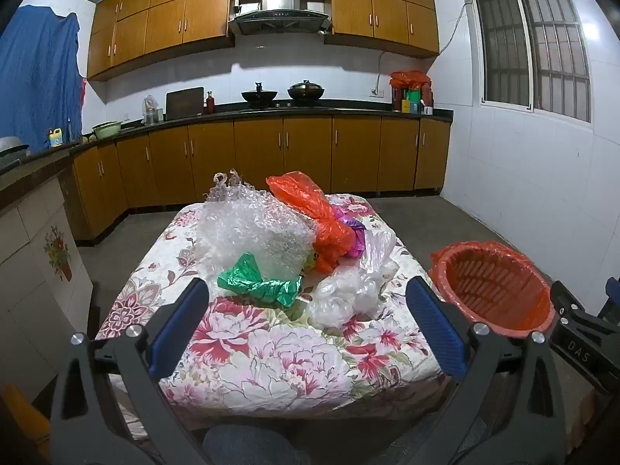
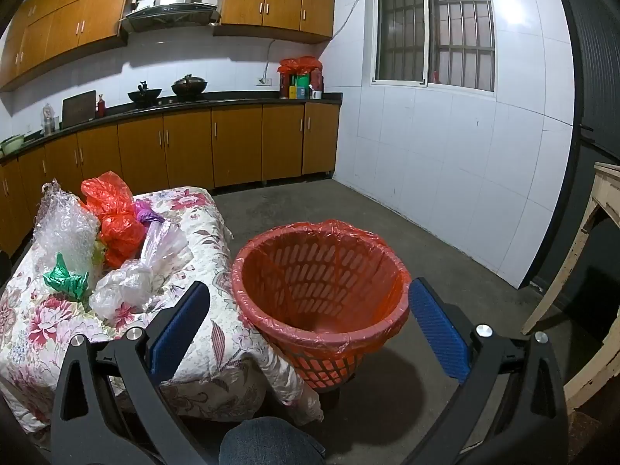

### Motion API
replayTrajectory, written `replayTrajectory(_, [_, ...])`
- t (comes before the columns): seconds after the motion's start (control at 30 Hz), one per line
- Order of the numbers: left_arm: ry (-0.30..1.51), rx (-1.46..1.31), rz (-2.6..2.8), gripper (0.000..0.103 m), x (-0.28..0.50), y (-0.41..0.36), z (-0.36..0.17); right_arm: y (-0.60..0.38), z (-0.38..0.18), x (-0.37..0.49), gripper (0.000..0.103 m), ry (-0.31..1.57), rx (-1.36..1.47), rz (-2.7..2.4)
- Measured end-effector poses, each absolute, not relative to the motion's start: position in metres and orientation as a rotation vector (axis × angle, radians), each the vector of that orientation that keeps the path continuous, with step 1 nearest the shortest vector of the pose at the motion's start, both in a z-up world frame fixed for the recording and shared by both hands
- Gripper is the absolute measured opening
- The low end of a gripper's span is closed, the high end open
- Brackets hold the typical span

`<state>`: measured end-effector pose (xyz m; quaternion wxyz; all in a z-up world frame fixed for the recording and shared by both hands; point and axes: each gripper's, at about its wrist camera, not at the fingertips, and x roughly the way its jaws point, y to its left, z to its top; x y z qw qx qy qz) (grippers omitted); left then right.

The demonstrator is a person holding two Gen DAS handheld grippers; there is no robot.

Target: Collect trash

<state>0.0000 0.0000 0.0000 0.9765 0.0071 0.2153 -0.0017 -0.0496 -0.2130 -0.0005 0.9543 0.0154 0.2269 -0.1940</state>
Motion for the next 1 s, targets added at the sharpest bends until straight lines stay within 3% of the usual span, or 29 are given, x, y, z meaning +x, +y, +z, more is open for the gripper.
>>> replayTrajectory(1.0, [0.442,0.015,-0.003,0.099,0.0004,0.0000,-0.0001,-0.2135,-0.0010,-0.0490,0.101,0.462,0.032,-0.394])
